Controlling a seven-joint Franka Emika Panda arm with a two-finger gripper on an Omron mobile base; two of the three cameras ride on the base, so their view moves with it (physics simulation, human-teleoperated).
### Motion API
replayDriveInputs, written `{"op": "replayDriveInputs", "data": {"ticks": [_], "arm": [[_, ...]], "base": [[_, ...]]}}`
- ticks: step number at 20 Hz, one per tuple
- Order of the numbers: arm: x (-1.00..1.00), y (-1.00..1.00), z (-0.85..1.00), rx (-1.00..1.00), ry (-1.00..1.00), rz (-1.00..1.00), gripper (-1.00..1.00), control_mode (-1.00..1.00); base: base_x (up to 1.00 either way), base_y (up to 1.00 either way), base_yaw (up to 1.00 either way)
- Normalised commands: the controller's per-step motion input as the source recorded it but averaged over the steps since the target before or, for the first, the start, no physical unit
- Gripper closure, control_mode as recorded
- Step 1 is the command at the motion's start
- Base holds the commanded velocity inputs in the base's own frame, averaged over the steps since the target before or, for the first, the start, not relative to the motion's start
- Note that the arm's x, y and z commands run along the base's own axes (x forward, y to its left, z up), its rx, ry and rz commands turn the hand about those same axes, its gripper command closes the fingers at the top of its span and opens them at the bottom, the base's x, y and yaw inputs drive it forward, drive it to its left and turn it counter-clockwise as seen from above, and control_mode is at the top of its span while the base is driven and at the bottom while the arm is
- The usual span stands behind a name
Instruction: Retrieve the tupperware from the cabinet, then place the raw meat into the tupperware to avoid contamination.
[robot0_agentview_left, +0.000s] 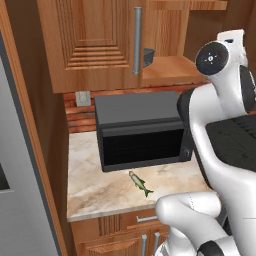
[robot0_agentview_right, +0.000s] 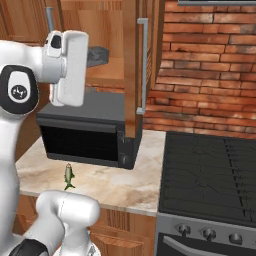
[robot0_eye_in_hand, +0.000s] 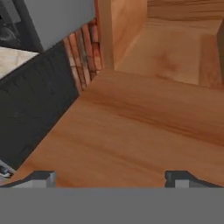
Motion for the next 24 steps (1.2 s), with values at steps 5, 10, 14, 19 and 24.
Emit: {"op": "replayDriveInputs", "data": {"ticks": [5,10,14,19,24], "arm": [[-0.06,0.48,-0.12,0.04,0.06,0.34,-1.0,-1.0],[-0.16,0.56,-0.29,0.08,-0.01,0.22,-1.0,-1.0],[-0.11,0.54,-0.23,0.12,-0.11,0.06,-1.0,-1.0],[-0.01,0.46,-0.02,0.16,-0.19,-0.01,-1.0,-1.0],[0.12,0.11,0.0,0.19,-0.07,-0.05,-1.0,-1.0]], "base": [[0.0,0.0,0.0],[0.0,0.0,0.0],[0.0,0.0,0.0],[0.0,0.0,0.0],[0.0,0.0,0.0]]}}
